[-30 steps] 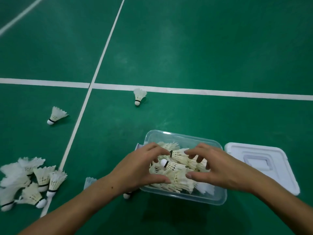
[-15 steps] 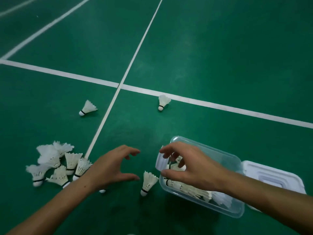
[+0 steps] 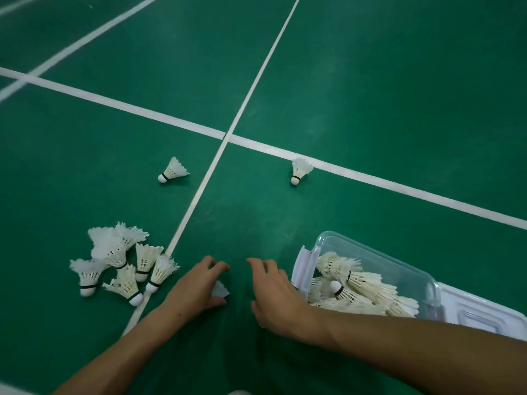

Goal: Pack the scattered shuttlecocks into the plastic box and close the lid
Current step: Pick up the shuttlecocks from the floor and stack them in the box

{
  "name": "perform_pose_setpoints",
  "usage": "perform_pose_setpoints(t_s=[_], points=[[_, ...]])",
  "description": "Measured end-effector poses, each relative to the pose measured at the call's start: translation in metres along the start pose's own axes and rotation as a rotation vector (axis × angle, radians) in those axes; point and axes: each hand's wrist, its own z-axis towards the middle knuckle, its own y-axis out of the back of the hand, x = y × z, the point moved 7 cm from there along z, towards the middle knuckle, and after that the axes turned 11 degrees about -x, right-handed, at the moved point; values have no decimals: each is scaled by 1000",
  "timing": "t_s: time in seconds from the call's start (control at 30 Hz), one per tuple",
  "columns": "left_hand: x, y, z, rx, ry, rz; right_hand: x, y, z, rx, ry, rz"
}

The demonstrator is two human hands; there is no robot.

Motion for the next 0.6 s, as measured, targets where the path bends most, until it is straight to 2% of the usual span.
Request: perform_pose_setpoints(t_s=[0.13,0.27,0.43,0.6], points=[[4,10,2,-56,-1,-153,-12,-28,13,-15,-178,-27],[5,32,10,-130,-33,-230,-21,-43,21,-57,-255,70],[7,67,50,-211,-8,-273,-3,-21,31,-181,-167,389],[-21,81,145,-172,-28,-278,-3,48,44,-368,-58,576]])
